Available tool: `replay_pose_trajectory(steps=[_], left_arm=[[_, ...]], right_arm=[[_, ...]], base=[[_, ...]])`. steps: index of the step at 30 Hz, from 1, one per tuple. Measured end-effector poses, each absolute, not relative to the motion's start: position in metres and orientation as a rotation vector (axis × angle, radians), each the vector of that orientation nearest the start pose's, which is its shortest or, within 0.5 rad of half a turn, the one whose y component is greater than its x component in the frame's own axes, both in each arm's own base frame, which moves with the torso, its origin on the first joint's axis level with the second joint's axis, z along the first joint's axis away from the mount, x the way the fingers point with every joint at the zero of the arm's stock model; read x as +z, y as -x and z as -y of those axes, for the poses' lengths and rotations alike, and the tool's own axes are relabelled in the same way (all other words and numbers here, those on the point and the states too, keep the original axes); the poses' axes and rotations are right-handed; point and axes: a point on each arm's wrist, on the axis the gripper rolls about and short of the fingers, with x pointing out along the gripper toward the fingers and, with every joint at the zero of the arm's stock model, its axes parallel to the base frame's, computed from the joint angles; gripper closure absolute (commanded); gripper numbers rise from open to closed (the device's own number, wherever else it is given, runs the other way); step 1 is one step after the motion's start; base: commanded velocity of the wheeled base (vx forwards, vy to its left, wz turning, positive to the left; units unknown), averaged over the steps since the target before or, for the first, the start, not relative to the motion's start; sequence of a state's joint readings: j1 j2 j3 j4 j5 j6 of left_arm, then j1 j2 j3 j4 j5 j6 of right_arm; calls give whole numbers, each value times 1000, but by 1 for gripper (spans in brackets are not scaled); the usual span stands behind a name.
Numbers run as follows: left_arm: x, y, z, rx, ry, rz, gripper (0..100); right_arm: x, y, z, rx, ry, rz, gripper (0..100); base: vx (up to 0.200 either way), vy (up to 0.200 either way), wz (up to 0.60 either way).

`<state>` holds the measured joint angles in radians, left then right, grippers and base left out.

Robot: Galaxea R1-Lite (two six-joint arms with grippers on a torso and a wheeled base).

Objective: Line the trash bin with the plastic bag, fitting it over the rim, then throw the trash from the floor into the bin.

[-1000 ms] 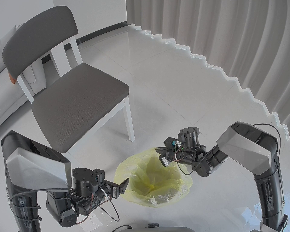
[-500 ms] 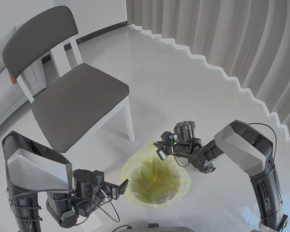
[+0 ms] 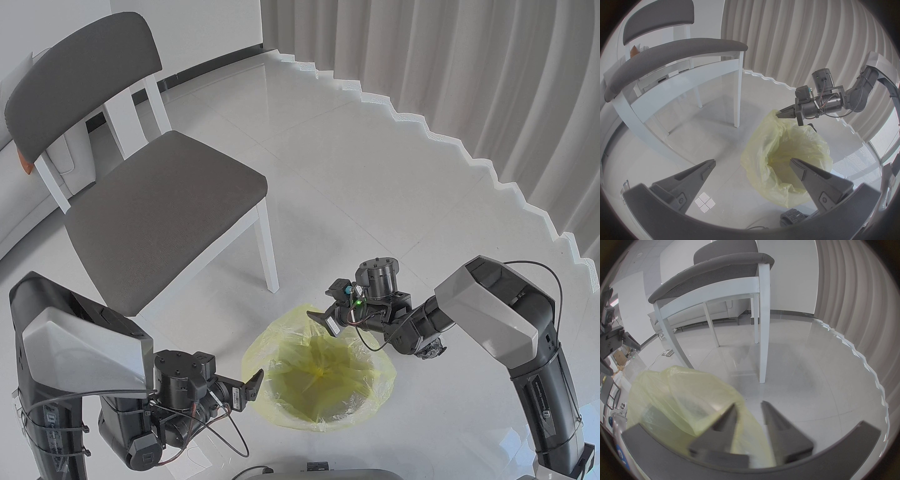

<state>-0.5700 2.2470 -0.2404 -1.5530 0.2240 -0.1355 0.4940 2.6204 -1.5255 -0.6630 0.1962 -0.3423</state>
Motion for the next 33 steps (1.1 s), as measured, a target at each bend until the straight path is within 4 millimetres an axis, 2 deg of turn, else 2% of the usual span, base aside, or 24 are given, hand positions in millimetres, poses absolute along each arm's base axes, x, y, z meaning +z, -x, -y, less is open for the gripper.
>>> replay_pose_trajectory(steps=[8, 12, 18, 23, 26, 29, 33], left_arm=[[-4, -240, 143, -294, -38, -437, 0], [-6, -246, 142, -287, -36, -431, 0], [-12, -256, 144, -306, -44, -426, 0], [-22, -271, 144, -316, -69, -415, 0], [-29, -288, 144, -307, -78, -408, 0], [-36, -307, 144, -290, -81, -404, 0], [-44, -328, 140, -263, -87, -413, 0]], right_arm=[[10, -421, -230, 741, 372, -307, 0], [22, -411, -213, 712, 320, -315, 0], [31, -387, -166, 650, 211, -344, 0], [39, -364, -113, 562, 120, -326, 0], [42, -347, -81, 499, 82, -315, 0], [44, -332, -60, 460, 57, -301, 0], [45, -318, -47, 434, 42, -302, 0]], base=[[0, 0, 0], [0, 0, 0], [0, 0, 0], [0, 0, 0], [0, 0, 0], [0, 0, 0], [0, 0, 0]])
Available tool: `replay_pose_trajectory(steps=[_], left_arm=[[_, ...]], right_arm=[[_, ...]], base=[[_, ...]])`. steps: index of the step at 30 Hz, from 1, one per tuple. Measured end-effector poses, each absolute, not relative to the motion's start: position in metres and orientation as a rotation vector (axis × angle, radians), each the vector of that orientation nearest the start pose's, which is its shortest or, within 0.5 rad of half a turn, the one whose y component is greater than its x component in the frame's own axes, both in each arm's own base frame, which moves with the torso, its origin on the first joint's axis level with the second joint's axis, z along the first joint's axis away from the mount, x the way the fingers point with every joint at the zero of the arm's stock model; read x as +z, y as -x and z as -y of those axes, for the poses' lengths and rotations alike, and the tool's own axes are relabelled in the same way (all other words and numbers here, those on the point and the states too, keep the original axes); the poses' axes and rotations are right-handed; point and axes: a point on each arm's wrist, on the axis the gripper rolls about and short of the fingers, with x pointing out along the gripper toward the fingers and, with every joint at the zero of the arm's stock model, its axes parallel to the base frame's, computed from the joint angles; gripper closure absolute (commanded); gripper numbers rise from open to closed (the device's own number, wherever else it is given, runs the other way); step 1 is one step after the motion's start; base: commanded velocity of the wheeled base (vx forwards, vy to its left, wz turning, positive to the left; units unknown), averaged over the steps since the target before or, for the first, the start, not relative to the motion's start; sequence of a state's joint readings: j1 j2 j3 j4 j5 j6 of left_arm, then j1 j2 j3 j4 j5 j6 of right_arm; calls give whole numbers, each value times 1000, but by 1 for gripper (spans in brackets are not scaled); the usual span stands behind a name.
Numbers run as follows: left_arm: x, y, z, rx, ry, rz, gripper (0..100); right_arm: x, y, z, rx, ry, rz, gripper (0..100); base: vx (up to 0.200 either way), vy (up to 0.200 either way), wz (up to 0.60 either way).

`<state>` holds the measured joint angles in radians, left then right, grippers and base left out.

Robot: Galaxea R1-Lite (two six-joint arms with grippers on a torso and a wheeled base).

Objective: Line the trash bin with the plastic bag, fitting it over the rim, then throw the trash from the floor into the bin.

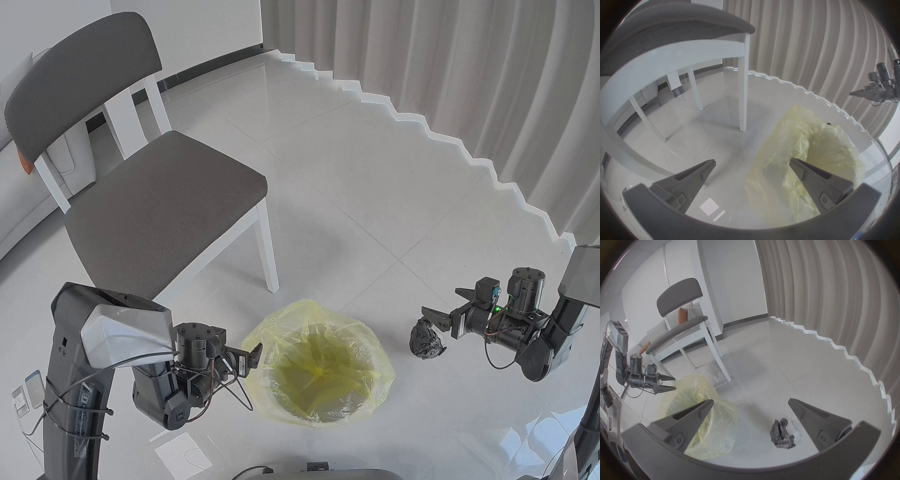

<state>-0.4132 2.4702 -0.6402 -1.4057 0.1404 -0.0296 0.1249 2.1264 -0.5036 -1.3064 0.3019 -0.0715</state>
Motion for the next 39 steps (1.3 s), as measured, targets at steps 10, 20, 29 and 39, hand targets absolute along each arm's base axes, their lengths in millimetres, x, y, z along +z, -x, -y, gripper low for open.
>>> replay_pose_trajectory(steps=[10, 20, 29, 39], left_arm=[[-62, -350, 142, -241, -128, -560, 0], [-53, -354, 143, -243, -120, -543, 0], [-41, -321, 124, -268, -88, -500, 0], [-34, -306, 113, -270, -80, -480, 0]], right_arm=[[40, -303, -45, 451, 47, -338, 0], [25, -298, -52, 504, 49, -396, 0], [-7, -303, -62, 542, 50, -436, 0], [-48, -317, -89, 616, 60, -490, 0]], base=[[0, 0, 0], [0, 0, 0], [0, 0, 0], [0, 0, 0]])
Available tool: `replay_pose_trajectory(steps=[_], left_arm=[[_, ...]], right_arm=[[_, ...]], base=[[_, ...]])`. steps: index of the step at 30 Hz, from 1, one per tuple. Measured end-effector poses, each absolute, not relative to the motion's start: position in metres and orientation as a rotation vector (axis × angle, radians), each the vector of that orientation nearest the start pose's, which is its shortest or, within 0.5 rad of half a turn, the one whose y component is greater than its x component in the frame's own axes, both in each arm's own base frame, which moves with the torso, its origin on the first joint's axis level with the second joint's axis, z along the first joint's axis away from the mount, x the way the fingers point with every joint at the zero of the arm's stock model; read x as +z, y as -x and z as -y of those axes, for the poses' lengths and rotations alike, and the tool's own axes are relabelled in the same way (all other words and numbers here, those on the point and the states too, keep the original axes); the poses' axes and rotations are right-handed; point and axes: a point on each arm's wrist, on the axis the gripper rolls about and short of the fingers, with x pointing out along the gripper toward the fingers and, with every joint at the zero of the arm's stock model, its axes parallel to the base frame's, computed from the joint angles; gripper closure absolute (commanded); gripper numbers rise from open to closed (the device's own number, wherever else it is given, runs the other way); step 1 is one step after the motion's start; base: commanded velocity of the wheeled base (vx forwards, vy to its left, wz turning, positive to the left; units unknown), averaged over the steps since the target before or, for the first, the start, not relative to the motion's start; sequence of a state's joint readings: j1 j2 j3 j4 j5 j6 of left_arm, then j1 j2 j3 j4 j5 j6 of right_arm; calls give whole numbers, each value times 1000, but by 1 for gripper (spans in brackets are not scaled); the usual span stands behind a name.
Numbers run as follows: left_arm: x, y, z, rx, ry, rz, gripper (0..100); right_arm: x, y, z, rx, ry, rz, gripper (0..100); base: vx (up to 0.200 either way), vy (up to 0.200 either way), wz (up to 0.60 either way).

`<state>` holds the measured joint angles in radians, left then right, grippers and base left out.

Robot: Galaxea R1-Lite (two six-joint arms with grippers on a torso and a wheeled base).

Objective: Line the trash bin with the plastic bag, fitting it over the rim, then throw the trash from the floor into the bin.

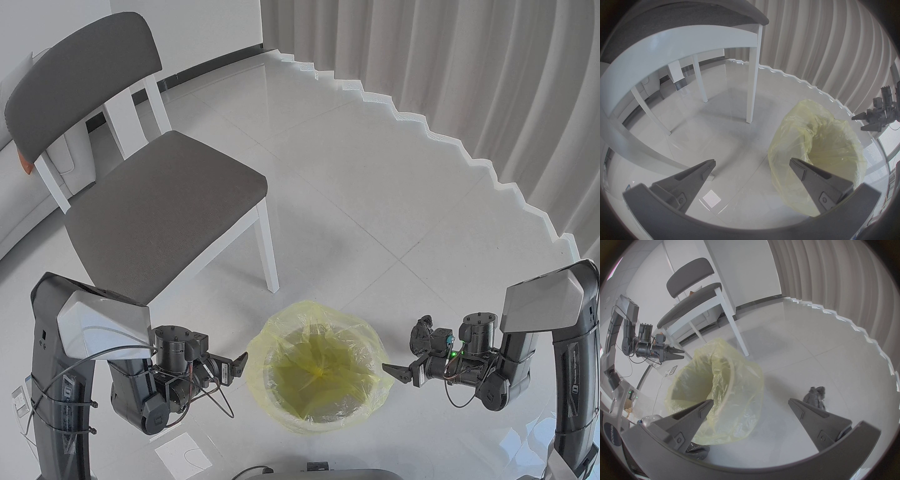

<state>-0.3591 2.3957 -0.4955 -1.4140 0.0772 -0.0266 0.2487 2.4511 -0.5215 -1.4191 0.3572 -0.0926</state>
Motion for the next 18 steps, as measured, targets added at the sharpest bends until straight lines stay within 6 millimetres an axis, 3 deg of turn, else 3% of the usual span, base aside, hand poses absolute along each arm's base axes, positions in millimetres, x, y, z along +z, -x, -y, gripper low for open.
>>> replay_pose_trajectory(steps=[9, 18], left_arm=[[-34, -305, 113, -273, -83, -478, 0], [-33, -315, 119, -276, -82, -450, 0]], right_arm=[[-68, -316, -93, 628, 63, -539, 0], [-73, -317, -87, 611, 57, -557, 0]], base=[[0, 0, 0], [0, 0, 0]])
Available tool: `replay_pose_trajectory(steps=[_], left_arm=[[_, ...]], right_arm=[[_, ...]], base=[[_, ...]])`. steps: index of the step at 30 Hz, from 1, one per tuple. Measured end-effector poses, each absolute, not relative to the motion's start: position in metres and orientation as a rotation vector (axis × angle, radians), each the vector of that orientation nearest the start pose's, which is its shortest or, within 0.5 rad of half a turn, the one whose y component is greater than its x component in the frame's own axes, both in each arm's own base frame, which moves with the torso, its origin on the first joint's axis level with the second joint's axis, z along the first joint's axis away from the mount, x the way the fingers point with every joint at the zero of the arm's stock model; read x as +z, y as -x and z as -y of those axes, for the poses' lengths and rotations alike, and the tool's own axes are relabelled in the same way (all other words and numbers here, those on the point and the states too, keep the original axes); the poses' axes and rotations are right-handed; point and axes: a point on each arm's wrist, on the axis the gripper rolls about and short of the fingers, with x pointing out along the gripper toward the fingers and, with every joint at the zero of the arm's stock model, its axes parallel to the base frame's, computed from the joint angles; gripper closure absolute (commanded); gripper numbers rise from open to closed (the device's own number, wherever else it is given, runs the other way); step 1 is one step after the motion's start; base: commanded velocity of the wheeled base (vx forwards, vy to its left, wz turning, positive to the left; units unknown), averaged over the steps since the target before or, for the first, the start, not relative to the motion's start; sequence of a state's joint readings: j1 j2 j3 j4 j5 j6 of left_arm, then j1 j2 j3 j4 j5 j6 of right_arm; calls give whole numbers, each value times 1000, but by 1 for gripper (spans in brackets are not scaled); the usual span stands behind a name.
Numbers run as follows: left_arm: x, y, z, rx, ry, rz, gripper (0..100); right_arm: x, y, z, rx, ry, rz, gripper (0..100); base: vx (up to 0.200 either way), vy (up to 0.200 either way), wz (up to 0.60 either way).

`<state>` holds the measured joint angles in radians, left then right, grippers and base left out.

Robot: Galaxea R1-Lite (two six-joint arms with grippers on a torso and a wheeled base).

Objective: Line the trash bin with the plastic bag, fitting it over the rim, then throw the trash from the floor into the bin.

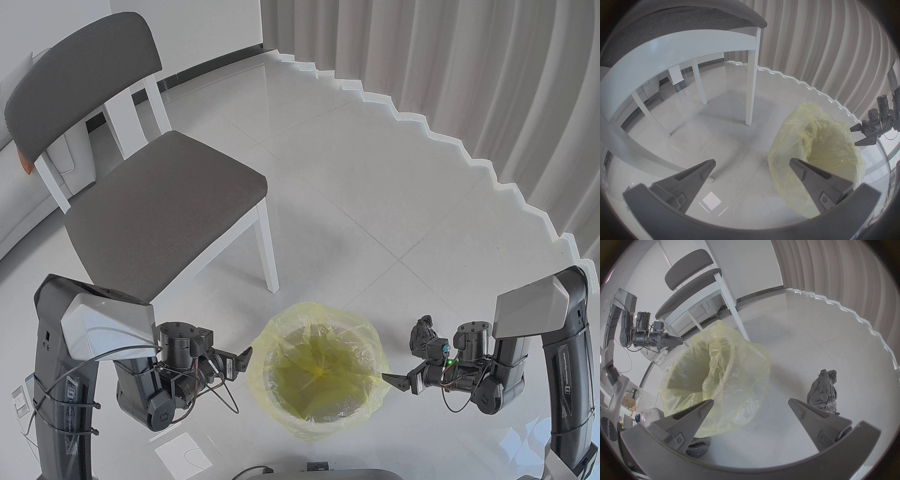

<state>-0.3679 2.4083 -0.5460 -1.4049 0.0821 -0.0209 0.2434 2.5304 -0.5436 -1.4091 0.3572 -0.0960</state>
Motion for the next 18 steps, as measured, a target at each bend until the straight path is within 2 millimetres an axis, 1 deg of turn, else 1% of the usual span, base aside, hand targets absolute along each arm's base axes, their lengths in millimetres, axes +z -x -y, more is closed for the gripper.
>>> replay_pose_trajectory(steps=[8, 18], left_arm=[[-46, -339, 125, -264, -97, -469, 0], [-59, -371, 138, -264, -118, -537, 0]], right_arm=[[-77, -320, -86, 606, 54, -604, 0], [-81, -336, -87, 604, 69, -643, 0]], base=[[0, 0, 0], [0, 0, 0]])
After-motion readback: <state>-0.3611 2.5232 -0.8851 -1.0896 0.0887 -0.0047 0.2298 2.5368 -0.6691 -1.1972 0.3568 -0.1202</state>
